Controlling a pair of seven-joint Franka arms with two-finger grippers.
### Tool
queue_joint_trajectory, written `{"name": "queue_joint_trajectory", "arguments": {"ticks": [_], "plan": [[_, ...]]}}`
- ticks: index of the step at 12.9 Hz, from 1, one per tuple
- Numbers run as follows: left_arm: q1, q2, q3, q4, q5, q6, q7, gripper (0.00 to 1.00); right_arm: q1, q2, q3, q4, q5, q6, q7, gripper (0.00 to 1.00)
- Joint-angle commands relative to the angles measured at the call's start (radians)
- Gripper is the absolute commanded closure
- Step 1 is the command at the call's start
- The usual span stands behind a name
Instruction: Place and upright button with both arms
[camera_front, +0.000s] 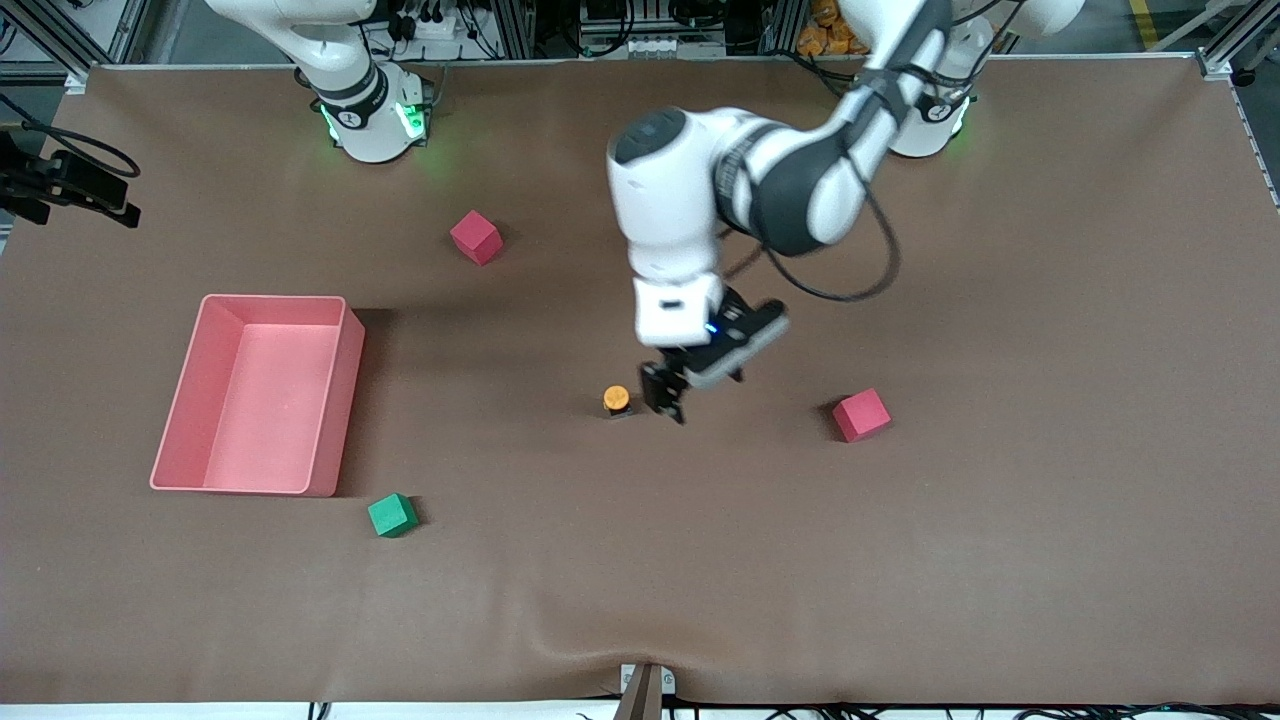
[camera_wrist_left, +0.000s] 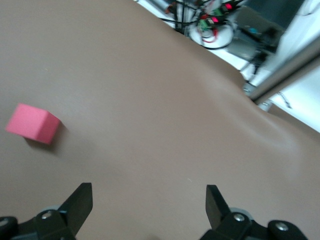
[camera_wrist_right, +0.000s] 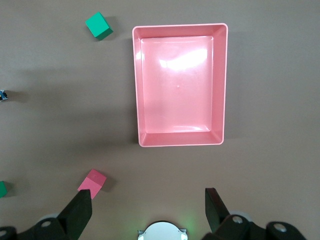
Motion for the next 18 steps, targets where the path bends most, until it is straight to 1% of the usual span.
{"name": "queue_joint_trajectory", "arguments": {"ticks": [1,4,6,8,11,13,14,15,18], "plan": [[0.100,-0.041,-0.016,-0.033,-0.090,-0.040,0.080,0.00,-0.012,-0.024,0.008,-0.013,0.010,0.003,0.005,0.00],[0.212,-0.046,-0.018,-0.027,-0.165,-0.081,0.213,0.00,-0.015,-0.024,0.005,-0.011,0.010,0.004,0.005,0.00],[0.301,-0.073,-0.018,-0.027,-0.263,-0.081,0.300,0.00,-0.020,-0.022,0.002,-0.013,0.010,-0.003,0.005,0.00],[0.360,-0.104,-0.017,-0.027,-0.311,-0.081,0.476,0.00,-0.029,-0.024,0.002,-0.013,0.010,-0.020,0.005,0.00],[0.424,-0.145,-0.015,-0.028,-0.310,-0.146,0.586,0.00,-0.027,-0.022,0.005,-0.013,0.010,-0.017,0.004,0.00],[0.467,-0.179,-0.012,-0.030,-0.313,-0.185,0.803,0.00,-0.029,-0.022,0.002,-0.013,0.010,-0.029,-0.002,0.00],[0.483,-0.196,-0.010,-0.028,-0.313,-0.210,0.869,0.00,-0.029,-0.022,0.002,-0.013,0.010,-0.031,-0.002,0.00],[0.509,-0.207,-0.015,-0.028,-0.311,-0.219,0.897,0.00,-0.029,-0.022,0.002,-0.013,0.010,-0.029,-0.002,0.00],[0.524,-0.250,-0.010,-0.031,-0.310,-0.271,1.023,0.00,-0.029,-0.022,0.002,-0.011,0.010,-0.023,-0.001,0.00]]}}
